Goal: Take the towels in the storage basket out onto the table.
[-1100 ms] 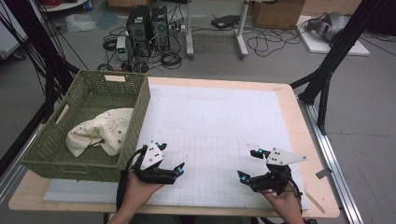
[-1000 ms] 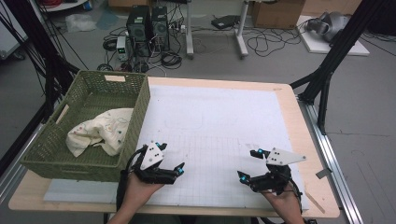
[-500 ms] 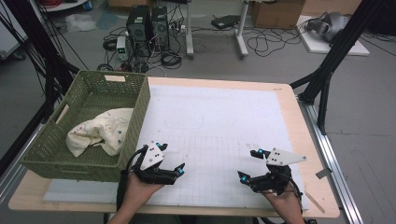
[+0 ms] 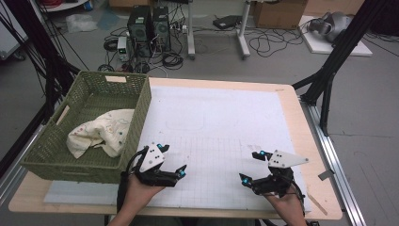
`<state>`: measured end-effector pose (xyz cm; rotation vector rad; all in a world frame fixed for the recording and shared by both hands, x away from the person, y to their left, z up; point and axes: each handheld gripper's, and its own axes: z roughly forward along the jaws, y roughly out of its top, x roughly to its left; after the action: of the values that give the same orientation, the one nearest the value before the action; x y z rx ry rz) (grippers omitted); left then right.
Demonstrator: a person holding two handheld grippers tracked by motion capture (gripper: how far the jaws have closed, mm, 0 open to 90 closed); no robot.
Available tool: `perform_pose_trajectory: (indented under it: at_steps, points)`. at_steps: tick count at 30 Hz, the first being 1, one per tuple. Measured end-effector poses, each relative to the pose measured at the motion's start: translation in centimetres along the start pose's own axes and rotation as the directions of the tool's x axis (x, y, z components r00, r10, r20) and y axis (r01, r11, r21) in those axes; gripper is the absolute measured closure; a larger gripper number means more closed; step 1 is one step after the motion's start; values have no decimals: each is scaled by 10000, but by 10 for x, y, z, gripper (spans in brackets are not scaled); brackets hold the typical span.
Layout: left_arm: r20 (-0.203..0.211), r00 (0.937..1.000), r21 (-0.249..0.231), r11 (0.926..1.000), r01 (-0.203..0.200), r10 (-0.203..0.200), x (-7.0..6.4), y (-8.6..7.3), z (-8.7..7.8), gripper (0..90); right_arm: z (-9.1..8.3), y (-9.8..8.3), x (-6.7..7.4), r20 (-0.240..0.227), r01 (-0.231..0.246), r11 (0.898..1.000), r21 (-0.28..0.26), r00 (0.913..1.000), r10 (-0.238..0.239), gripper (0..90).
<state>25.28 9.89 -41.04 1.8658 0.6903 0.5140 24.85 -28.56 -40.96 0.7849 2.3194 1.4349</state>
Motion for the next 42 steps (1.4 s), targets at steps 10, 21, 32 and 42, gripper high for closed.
perform_pose_trajectory:
  at_steps: [10,21,32,42]
  points:
    - [315,9995,-136,9999,32,-27,-1,9,-5,134,-1,0,2,22,88,9999,-51,10000,-88,102]
    - [661,9978,-313,9995,-34,54,1,26,-12,141,-2,0,0,58,47,10000,-64,10000,-47,102]
    - [702,9975,-487,9987,127,-92,11,45,-20,141,0,0,0,32,74,10000,-25,10000,-73,102]
    - [386,9992,-600,9981,162,-139,29,60,-32,145,0,0,-1,34,59,10000,-12,10000,-59,102]
